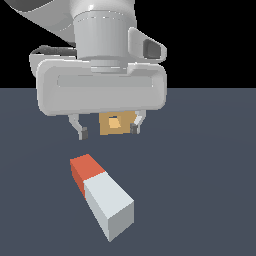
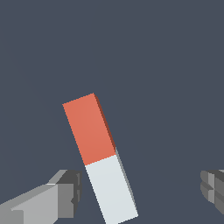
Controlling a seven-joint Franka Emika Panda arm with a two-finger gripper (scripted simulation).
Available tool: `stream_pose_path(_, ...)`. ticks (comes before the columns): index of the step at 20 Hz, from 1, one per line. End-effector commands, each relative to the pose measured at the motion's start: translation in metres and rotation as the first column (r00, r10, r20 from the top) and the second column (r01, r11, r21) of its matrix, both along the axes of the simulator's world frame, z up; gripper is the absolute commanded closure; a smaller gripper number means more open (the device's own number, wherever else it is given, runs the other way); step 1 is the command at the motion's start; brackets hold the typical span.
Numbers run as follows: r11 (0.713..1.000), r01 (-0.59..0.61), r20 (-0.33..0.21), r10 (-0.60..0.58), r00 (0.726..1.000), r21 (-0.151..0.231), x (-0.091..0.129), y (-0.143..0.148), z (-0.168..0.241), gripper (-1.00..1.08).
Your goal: Insert the peg into the horizontal hole in a box.
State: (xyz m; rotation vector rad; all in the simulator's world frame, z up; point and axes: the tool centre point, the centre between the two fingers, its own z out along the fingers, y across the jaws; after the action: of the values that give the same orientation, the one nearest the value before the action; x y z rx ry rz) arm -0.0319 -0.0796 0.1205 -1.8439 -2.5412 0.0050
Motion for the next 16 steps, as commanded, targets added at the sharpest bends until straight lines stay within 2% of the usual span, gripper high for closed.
stream_pose_path(1,0.999,-0.052,0.001,0.052,0.999,0.000,-0.002,-0.009,-0.007,-0.92)
stream_pose_path(9,0.978,-0.208,0.002,0.208,0.978,0.001,-0.003,-0.039,-0.029,-0.92)
stream_pose_path(16,0.954,-0.299,0.003,0.299,0.954,0.002,-0.001,-0.057,-0.043,-0.92)
